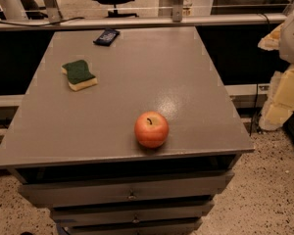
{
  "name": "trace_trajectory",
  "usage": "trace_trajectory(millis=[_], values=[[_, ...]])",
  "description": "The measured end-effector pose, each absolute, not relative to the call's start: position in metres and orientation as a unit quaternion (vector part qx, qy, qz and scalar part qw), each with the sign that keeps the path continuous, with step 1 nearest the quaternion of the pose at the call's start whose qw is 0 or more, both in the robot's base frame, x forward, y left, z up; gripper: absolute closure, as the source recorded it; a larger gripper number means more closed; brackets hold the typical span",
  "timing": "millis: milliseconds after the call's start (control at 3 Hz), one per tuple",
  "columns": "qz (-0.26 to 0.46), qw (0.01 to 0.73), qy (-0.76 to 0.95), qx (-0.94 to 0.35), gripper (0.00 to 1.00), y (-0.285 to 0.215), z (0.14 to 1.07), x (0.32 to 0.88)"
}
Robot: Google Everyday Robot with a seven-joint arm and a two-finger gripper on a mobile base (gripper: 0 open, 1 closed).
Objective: Pick sponge
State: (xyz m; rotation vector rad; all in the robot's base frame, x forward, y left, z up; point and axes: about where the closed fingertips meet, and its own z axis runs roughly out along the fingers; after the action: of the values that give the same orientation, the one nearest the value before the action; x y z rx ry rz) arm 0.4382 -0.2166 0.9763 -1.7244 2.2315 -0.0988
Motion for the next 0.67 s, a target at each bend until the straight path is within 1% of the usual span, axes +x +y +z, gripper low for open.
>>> trace_trajectory(millis=[667], values=[[-0.029,0.171,0.776,-0.607,0.00,-0.2099,0.9752,0.4407]])
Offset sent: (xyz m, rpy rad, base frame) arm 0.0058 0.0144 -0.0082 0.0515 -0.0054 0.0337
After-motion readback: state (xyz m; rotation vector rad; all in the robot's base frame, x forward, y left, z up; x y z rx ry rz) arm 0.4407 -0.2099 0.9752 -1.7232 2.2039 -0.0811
